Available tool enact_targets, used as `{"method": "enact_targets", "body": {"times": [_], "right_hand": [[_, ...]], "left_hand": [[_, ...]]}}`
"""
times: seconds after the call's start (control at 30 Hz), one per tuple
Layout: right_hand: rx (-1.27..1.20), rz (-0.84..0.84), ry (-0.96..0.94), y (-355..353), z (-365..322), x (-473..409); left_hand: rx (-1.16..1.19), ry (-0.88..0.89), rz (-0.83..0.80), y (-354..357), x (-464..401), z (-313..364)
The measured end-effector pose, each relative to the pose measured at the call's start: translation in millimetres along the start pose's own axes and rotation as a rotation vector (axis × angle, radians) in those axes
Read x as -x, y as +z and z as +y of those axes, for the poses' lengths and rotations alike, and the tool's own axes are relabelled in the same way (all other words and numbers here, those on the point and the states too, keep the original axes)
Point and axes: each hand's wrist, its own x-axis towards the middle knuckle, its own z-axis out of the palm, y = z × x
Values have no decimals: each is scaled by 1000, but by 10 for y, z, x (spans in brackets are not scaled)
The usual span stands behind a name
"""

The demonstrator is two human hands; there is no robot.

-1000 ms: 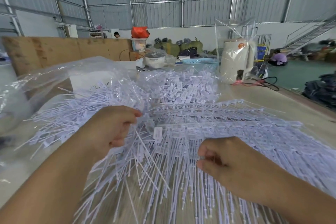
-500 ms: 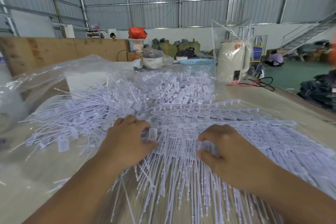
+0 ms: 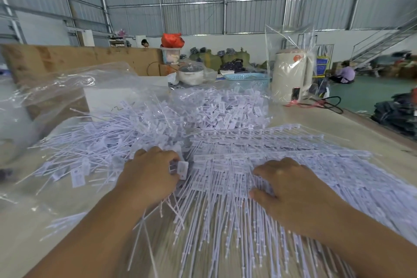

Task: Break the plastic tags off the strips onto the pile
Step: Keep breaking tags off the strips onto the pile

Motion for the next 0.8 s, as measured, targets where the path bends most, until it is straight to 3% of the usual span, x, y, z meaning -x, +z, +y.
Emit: {"method": "enact_targets", "body": {"times": [0.2,0.37,0.47,0.67,0.8], "right_hand": [[-52,27,-51,-11,-48,-87],[-27,-57,-86,-45,-37,-277],[-17,-157,-40,-62,-17,-418],[-130,-183,65,-31,43,-621],[-96,41,45,-28,52,-599]], "left_hand": [[4,2,10,15,-29,-25],[23,-8,75,17,-13,47],[10,-6,128,9,6,104],[86,67,116,20,48,165],[148,124,105,19,72,200]]}}
